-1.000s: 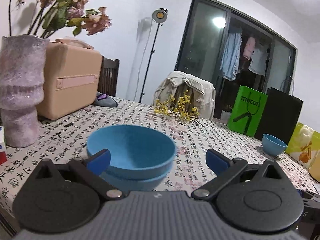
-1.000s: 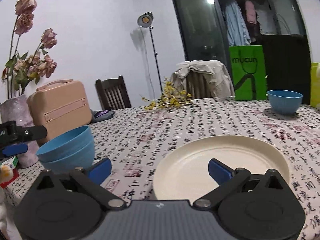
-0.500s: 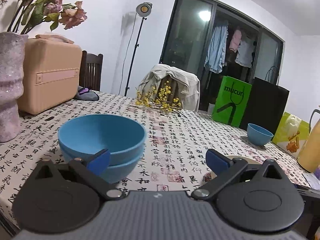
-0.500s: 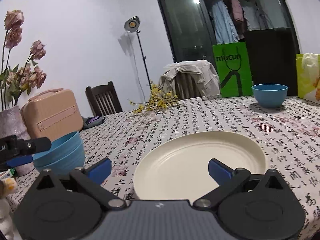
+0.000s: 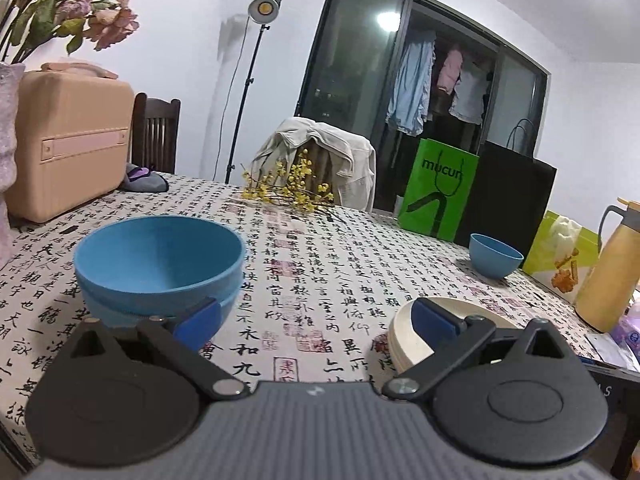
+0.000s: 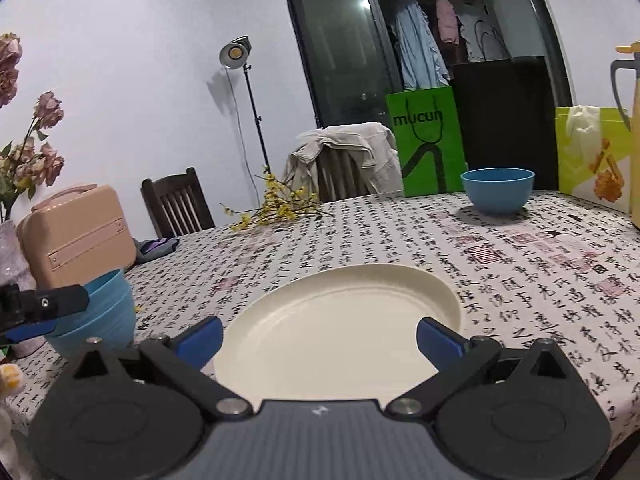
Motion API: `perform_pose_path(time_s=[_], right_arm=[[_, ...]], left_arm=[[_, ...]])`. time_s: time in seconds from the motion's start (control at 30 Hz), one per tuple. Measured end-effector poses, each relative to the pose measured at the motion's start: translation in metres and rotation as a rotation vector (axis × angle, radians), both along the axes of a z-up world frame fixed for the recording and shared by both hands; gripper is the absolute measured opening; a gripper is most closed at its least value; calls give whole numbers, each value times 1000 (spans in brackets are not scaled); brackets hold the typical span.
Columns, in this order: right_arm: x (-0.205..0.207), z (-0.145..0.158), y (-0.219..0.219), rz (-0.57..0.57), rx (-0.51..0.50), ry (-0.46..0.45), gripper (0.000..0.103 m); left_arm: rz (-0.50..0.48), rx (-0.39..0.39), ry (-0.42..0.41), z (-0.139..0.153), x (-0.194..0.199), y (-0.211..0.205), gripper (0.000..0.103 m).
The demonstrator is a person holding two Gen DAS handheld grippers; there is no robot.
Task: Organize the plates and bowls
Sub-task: 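Withdraw both open grippers from the stacked blue bowls, then move both open grippers toward the last blue bowl beside the green bag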
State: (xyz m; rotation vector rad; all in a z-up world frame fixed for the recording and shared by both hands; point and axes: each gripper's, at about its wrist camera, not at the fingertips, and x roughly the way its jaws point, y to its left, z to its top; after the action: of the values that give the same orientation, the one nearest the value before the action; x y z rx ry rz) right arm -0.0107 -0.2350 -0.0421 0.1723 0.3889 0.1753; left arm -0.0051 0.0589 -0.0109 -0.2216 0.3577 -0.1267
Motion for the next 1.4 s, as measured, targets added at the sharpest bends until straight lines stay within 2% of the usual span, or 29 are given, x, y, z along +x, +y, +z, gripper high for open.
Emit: perform_pose_path(time_s=[0.6, 0.97, 1.4], right_arm=[[11, 3, -39, -69, 3, -3, 103], [38, 6, -80, -88, -13, -1, 103], [71, 20, -126, -107, -24, -5, 103]], left_arm=[[-43, 14, 16, 4, 20, -27, 103], [-80, 7, 55, 8, 54, -66, 103], [-133, 24, 59, 28, 92, -119, 103]])
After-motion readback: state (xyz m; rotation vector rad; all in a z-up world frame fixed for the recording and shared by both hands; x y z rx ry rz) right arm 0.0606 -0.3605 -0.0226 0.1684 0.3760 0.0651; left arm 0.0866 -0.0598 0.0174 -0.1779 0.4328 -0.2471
